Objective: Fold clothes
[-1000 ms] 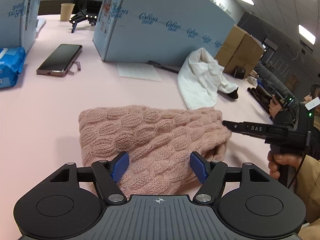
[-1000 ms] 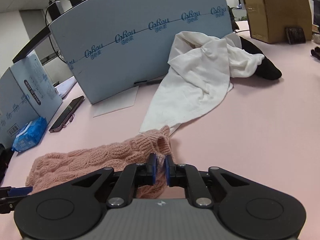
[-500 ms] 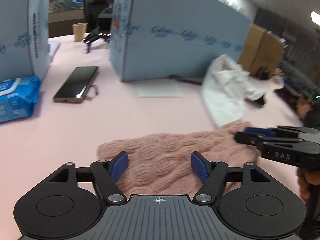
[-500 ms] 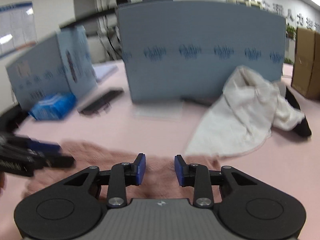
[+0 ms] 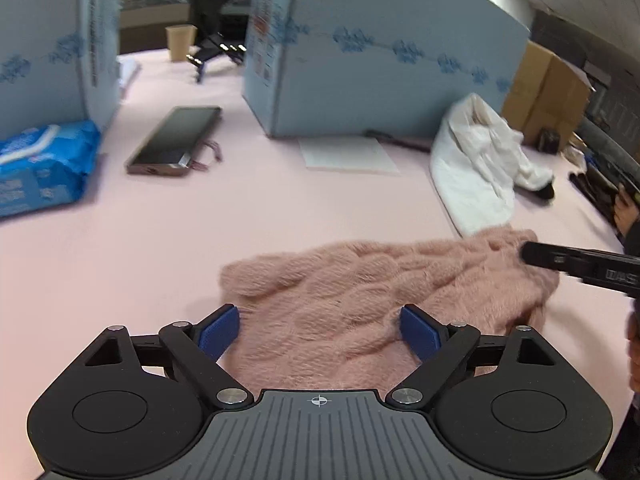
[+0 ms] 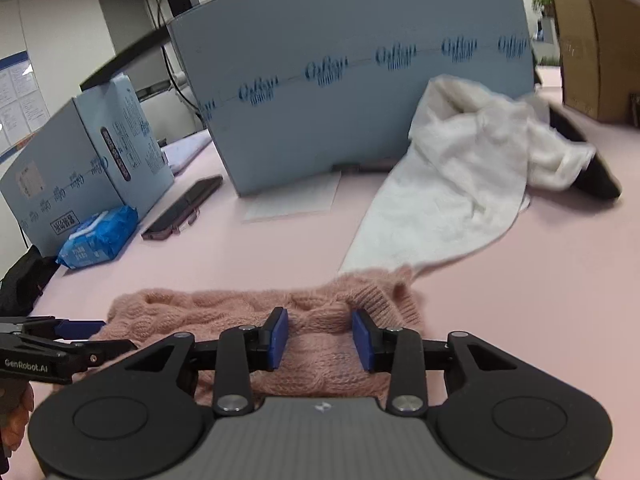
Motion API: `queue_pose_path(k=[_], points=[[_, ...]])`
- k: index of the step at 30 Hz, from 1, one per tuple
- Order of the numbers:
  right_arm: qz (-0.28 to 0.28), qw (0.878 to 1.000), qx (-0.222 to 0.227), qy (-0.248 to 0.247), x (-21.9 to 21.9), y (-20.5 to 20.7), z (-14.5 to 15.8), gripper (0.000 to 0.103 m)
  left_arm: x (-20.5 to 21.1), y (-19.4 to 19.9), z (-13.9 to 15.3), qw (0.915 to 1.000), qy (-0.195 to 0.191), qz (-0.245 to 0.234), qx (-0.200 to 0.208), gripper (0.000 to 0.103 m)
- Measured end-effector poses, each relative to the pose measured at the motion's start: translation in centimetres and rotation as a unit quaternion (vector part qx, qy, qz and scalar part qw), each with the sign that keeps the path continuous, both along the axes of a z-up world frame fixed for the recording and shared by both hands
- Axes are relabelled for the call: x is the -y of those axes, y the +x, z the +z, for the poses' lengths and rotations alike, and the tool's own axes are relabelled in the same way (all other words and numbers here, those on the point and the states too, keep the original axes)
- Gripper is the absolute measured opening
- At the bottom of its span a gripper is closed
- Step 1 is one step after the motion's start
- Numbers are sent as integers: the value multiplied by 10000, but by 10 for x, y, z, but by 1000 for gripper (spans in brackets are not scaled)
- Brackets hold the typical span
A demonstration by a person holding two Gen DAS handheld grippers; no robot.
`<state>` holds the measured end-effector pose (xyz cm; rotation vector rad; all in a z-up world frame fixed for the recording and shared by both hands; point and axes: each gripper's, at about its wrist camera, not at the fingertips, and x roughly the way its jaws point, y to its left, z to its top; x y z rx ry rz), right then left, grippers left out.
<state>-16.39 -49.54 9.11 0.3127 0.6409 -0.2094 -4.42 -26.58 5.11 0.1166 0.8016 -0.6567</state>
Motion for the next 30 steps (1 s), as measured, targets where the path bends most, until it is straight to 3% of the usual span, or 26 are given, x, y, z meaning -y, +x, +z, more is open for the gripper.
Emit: queue_pose_path(k=[3, 8, 13, 17, 20, 23, 29, 30], points=[[61, 9994, 285, -199, -9, -14, 12, 59, 5, 3, -3, 9995, 272, 88, -140, 90], [-41, 9983, -577, 4, -9, -4, -27, 62, 13, 14, -14, 9963, 583, 99, -629, 92], [-281, 9994, 102, 187, -3, -23, 0, 63, 8, 20, 6, 9958, 674, 270, -558, 93], [-1147, 9922, 481, 29, 18, -43, 13, 69, 1, 24, 25, 9953, 761, 482, -347, 93], [-2068, 9778, 235, -258, 36, -51, 4, 76, -4, 26, 34, 9934, 960, 608, -139, 94], [-2606, 9638, -179, -534, 49, -55, -11, 78, -9, 29, 39, 9911, 1100, 748, 12, 98], [-2876, 9512, -910, -657, 55, -44, -47, 82, -26, 36, 48, 9855, 1259, 1105, 257, 101], [-2854, 9510, -953, -719, 53, -42, -51, 87, -29, 37, 49, 9840, 1309, 1165, 310, 101]])
